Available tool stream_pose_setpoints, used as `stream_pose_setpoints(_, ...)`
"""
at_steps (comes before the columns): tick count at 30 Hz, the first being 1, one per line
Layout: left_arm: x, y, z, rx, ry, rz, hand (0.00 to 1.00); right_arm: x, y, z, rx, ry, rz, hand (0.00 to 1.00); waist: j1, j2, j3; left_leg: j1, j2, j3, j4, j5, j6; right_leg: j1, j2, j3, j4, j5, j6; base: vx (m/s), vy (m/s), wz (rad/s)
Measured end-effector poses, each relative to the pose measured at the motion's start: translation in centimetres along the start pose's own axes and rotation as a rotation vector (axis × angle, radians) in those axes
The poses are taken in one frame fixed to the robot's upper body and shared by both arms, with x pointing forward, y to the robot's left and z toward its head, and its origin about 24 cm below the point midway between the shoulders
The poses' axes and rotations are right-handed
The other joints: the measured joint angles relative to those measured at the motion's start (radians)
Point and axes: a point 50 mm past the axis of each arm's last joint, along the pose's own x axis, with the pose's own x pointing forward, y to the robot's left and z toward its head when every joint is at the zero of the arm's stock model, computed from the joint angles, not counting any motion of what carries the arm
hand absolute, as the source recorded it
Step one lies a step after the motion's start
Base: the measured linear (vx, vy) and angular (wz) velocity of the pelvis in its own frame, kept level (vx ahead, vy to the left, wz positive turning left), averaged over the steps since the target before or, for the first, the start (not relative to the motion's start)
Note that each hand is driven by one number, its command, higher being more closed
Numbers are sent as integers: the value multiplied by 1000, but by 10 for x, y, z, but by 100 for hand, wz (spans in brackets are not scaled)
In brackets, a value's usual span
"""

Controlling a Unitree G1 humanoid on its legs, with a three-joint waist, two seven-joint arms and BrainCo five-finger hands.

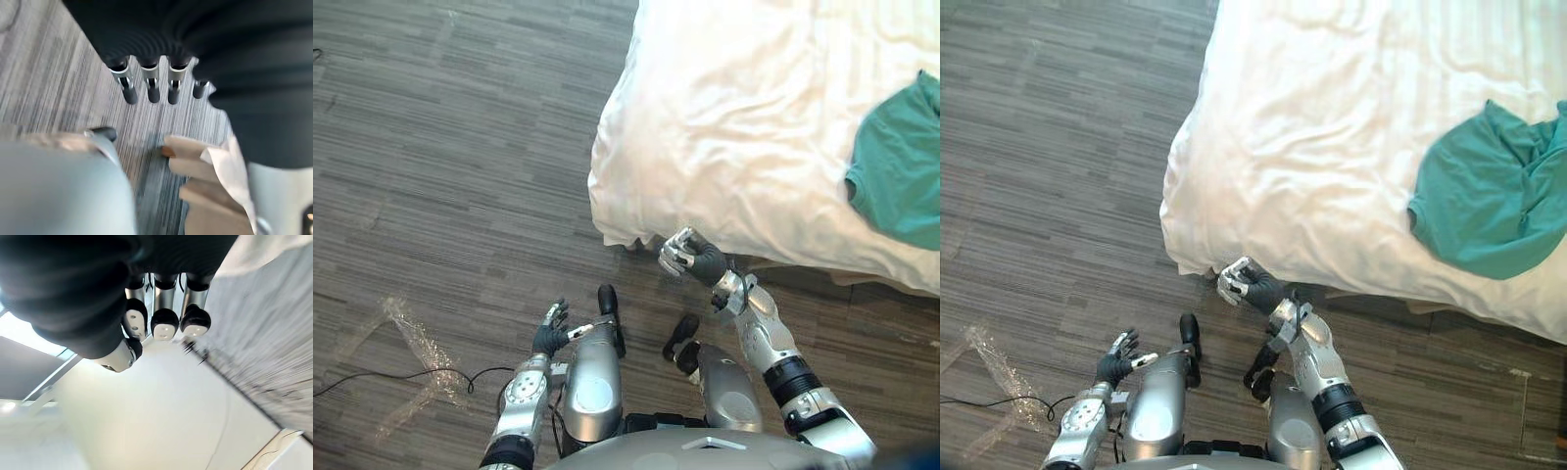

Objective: Tidy the bed and pick cloth on bed and put in laundry

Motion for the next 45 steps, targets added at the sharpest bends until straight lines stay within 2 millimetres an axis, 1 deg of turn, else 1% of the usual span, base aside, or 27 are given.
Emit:
stream_pose_setpoints(1, -1, 1, -1, -1, -2, 4, 0, 7, -1, 6, -3, -19, 13, 100, 4, 0, 0, 1, 0, 4, 0, -1, 0, -1, 0, 5, -2, 2, 2, -18, 62, -17)
stream_pose_setpoints(3, -1, 2, -1, -1, -27, 7, 0, 36, -8, 36, -37, -102, 44, 100, 17, 6, 1, -4, 2, 14, -7, -3, 0, -19, 1, 15, -5, 9, 3, -58, 59, -17)
stream_pose_setpoints(4, -1, 2, 1, -3, -37, 7, 0, 44, -10, 45, -51, -124, 47, 100, 18, 8, 1, -9, 1, 14, -12, -2, 1, -26, 1, 15, -5, 11, 3, -87, 55, -6)
stream_pose_setpoints(5, 0, 1, 4, -8, -61, 5, 0, 59, -16, 64, -66, -169, 39, 100, 19, 15, 1, -21, 0, 14, -18, 1, 3, -43, 0, 16, -3, 14, 2, -72, 40, -1)
stream_pose_setpoints(6, 2, 1, 7, -10, -72, 4, 0, 65, -19, 74, -73, -193, 26, 100, 23, 20, 2, -32, -1, 13, -19, 4, 5, -55, -1, 16, -1, 14, 2, -95, 48, 4)
stream_pose_setpoints(8, 9, -4, 18, -47, -123, 1, 0, 83, -31, 114, -106, -290, -29, 100, 33, 53, 2, -93, -11, 0, -23, 19, 9, -121, -13, 12, 23, 17, 1, -99, 62, 14)
stream_pose_setpoints(9, 11, -6, 23, -56, -142, -1, 0, 85, -33, 124, -120, -304, -44, 100, 40, 65, 6, -107, -14, -3, -23, 27, 16, -138, -18, 12, 33, 18, 0, -64, 63, 21)
stream_pose_setpoints(11, 21, -16, 38, -84, -199, -23, 0, 84, -44, 155, -177, -341, -111, 100, 59, 108, 14, -170, -31, -16, -22, 52, 31, -213, -45, 5, 85, 13, -5, -18, 41, 27)
stream_pose_setpoints(13, 25, -25, 50, -126, -248, -41, 0, 82, -50, 172, -204, -364, -169, 100, 74, 129, 22, -218, -41, -15, -9, 60, 40, -274, -72, 4, 140, 0, -13, 16, 18, 22)
stream_pose_setpoints(14, 28, -33, 58, -148, -276, -58, 0, 79, -53, 181, -211, -391, -210, 100, 74, 144, 28, -257, -48, -18, 14, 62, 43, -314, -93, 5, 183, -15, -14, 8, -2, 24)
stream_pose_setpoints(16, 30, -42, 70, -180, -327, -74, 0, 75, -56, 188, -207, -419, -264, 100, 76, 157, 36, -317, -52, -20, 57, 62, 44, -377, -118, 8, 242, -33, -25, -25, -38, 21)
stream_pose_setpoints(18, 31, -53, 89, -209, -400, -103, 0, 72, -55, 201, -268, -419, -323, 100, 74, 182, 49, -390, -44, -23, 129, 42, 54, -445, -138, 15, 310, -60, -35, -82, -68, 11)
stream_pose_setpoints(22, 30, -61, 107, -254, -481, -113, 0, 70, -48, 214, -376, -420, -378, 100, 63, 194, 55, -509, -10, -16, 243, 3, 51, -570, -150, 43, 421, -104, -53, -138, -79, -11)
stream_pose_setpoints(25, 31, -65, 111, -278, -492, -113, 0, 51, -53, 218, -370, -492, -449, 100, 40, 190, 57, -542, 7, -18, 266, -1, 44, -603, -144, 47, 447, -124, -52, -117, -78, -4)
stream_pose_setpoints(27, 30, -63, 114, -294, -504, -83, 0, 19, -61, 213, -350, -562, -523, 100, 16, 175, 63, -545, 22, -11, 280, -1, 45, -603, -135, 50, 449, -122, -50, -78, -51, -8)
stream_pose_setpoints(28, 30, -60, 115, -299, -509, -69, 0, 11, -62, 210, -338, -582, -536, 100, 10, 168, 64, -547, 26, -10, 287, -2, 45, -603, -132, 52, 449, -122, -49, -65, -36, -16)
stream_pose_setpoints(30, 29, -49, 117, -307, -526, -19, 0, -29, -70, 192, -268, -657, -614, 100, -7, 136, 62, -557, 45, -5, 323, -17, 46, -603, -115, 65, 446, -116, -43, -43, -20, -24)
stream_pose_setpoints(31, 29, -45, 116, -302, -525, -9, 0, -40, -73, 184, -236, -668, -651, 100, -11, 121, 62, -555, 49, 0, 330, -23, 47, -603, -111, 72, 445, -113, -43, -17, -18, -33)
stream_pose_setpoints(32, 27, -38, 115, -291, -522, 7, 0, -70, -82, 162, -165, -673, -762, 100, -13, 95, 61, -552, 61, 12, 338, -35, 48, -601, -102, 81, 439, -107, -40, -5, -21, -30)
stream_pose_setpoints(33, 27, -35, 114, -285, -520, 13, 0, -89, -88, 148, -121, -667, -842, 100, -13, 82, 64, -546, 63, 17, 341, -42, 50, -597, -101, 85, 435, -105, -40, 9, -28, -30)
stream_pose_setpoints(34, 27, -34, 112, -284, -508, 17, 0, -128, -93, 122, -47, -662, -993, 100, -14, 75, 67, -533, 66, 23, 343, -53, 54, -582, -95, 90, 420, -95, -41, 39, -24, -30)
stream_pose_setpoints(35, 26, -32, 108, -286, -489, 29, 0, -161, -91, 97, 14, -651, -1120, 0, -18, 71, 69, -512, 74, 38, 342, -62, 51, -562, -86, 98, 398, -83, -37, 54, -18, -34)
stream_pose_setpoints(36, 25, -29, 103, -289, -475, 43, 0, -174, -88, 86, 41, -648, -1169, 0, -26, 68, 70, -497, 77, 47, 340, -69, 52, -549, -81, 103, 385, -76, -38, 69, -1, -43)
stream_pose_setpoints(38, 20, -22, 86, -300, -418, 79, 0, -210, -69, 57, 67, -619, -1266, 0, -61, 62, 70, -400, 79, 83, 310, -89, 53, -467, -66, 125, 326, -53, -28, 95, 24, -48)
stream_pose_setpoints(41, 15, -18, 68, -298, -368, 77, 0, -241, -47, 35, 54, -539, -1313, 0, -68, 55, 64, -253, 77, 133, 240, -96, 47, -343, -42, 150, 236, -28, -12, 115, 32, -50)
stream_pose_setpoints(43, 9, -12, 46, -285, -306, 102, 0, -254, -32, 10, 80, -442, -1353, 0, -74, 37, 24, -177, 78, 163, 183, -91, 35, -272, -22, 153, 162, -9, -3, 173, 16, -30)
stream_pose_setpoints(45, -3, -6, 7, -273, -168, 139, 0, -271, -4, -33, 158, -272, -1439, 0, -83, 9, -77, -88, 77, 209, 101, -83, 22, -187, 5, 152, 59, 7, 13, 280, -10, -15)
